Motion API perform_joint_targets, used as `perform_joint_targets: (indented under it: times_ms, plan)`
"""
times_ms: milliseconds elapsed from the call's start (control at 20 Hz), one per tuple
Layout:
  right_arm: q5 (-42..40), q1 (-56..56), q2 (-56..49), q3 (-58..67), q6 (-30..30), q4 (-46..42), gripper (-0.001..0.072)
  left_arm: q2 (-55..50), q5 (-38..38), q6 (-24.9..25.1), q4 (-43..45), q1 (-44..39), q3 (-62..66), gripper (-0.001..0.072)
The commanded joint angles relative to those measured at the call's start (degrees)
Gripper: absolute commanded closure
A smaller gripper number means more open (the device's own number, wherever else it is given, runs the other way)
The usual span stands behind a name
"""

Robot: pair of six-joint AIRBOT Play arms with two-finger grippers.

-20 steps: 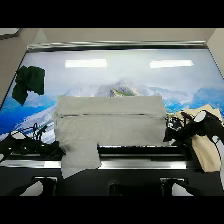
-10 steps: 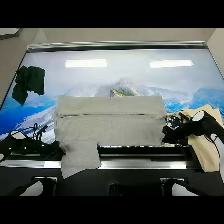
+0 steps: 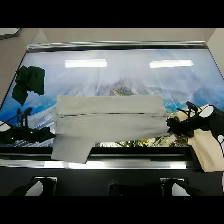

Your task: Fold the shirts.

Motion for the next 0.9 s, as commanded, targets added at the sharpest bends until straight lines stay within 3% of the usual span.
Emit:
perform_joint_targets:
  times_ms: [0, 250, 450, 550, 850]
  plan:
    - [-2.1, 0.0, 0.6, 4.5, -0.2, 4.5, 0.0666, 1.1, -0.3, -1.2, -3.4, -0.1, 6.2, 0.0681]
    - [-9.9, 1.2, -5.3, 15.0, 0.7, 6.4, 0.0666, -3.8, 8.9, -4.3, -3.4, -1.4, 15.3, 0.0682]
    - [-17.5, 7.1, -15.1, 23.0, 4.3, 4.5, 0.0665, -15.2, 13.2, -5.4, -3.8, -5.0, 23.3, 0.0682]
    - [-17.4, 7.3, -20.3, 26.1, 9.0, 3.2, 0.0665, -22.0, 14.6, -6.6, -3.8, -5.8, 28.2, 0.0682]
    - [-17.6, 7.2, -27.5, 28.3, 11.1, 3.4, 0.0662, -36.9, 13.6, -8.9, -3.8, -6.4, 38.5, 0.0681]
